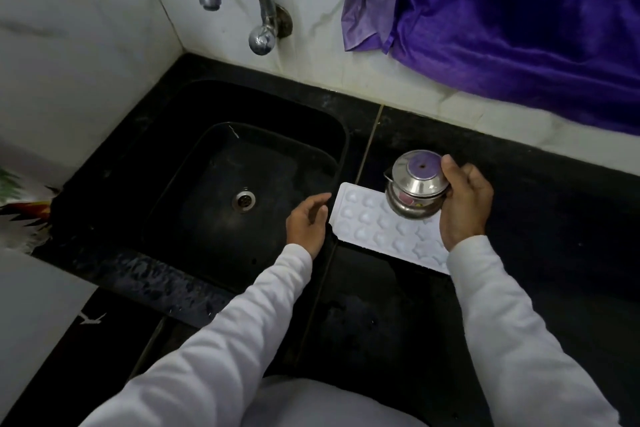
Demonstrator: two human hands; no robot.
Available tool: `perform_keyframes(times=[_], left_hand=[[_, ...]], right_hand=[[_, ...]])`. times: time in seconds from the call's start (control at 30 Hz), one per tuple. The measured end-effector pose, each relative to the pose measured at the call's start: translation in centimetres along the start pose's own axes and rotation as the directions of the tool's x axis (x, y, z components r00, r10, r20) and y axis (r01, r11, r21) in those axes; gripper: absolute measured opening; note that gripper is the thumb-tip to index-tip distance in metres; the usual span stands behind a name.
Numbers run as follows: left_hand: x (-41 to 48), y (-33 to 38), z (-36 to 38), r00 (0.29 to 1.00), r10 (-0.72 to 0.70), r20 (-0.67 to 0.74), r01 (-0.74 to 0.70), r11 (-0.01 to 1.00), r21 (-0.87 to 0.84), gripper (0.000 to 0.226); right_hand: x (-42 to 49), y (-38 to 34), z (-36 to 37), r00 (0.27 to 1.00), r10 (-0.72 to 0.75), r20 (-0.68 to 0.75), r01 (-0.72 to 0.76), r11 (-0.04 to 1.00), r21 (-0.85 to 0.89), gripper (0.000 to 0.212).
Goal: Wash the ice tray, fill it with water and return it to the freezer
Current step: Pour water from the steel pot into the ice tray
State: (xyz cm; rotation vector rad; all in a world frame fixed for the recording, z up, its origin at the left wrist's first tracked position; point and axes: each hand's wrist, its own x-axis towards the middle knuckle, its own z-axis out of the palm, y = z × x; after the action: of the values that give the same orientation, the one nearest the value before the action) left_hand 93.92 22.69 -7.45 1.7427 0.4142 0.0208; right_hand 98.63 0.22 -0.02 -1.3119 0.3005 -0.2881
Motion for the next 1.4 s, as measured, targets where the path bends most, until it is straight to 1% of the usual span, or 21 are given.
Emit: perform_keyframes(times=[0.13, 0.2, 0.37, 0.43, 0.7, 1.0, 1.4], left_hand=[[0.8, 0.2, 0.6, 0.997, -0.03, 0.068, 0.031, 0.999, -0.022, 0.029], [1.2, 0.2, 0.7, 0.996, -0.047, 0.075, 0.049, 0.998, -0.025, 0.031], [1.9, -0.2, 0.6, 0.985, -0.109, 0.133, 0.113, 0.993, -0.025, 0.035], [1.8, -0.3, 0.5, 0.981, -0.114, 0.158, 0.118, 0.993, -0.013, 0.034], [1.9, 0.0, 0.5, 0.981, -0.111, 0.162, 0.112, 0.994, 0.005, 0.034], [2.1, -0.4, 0.5, 0.982, -0.103, 0.157, 0.101, 0.995, 0.021, 0.033], [2.1, -0.4, 0.5, 0.983, -0.104, 0.149, 0.101, 0.995, 0.024, 0.032]], right_hand=[[-1.8, 0.0, 0.5, 0.998, -0.055, -0.014, 0.054, 0.996, -0.07, 0.046], [-2.3, 0.2, 0.8, 0.997, -0.074, -0.037, 0.069, 0.99, -0.122, 0.046], [-2.4, 1.0, 1.5, 0.991, -0.082, -0.105, 0.061, 0.98, -0.191, 0.047], [-2.2, 1.3, 1.4, 0.989, -0.086, -0.123, 0.058, 0.975, -0.214, 0.048], [-1.6, 1.9, 1.6, 0.984, -0.112, -0.136, 0.061, 0.941, -0.333, 0.048], [-1.1, 1.9, 1.9, 0.979, -0.14, -0.15, 0.078, 0.93, -0.358, 0.047], [-0.9, 1.8, 2.0, 0.979, -0.133, -0.158, 0.067, 0.928, -0.366, 0.045]])
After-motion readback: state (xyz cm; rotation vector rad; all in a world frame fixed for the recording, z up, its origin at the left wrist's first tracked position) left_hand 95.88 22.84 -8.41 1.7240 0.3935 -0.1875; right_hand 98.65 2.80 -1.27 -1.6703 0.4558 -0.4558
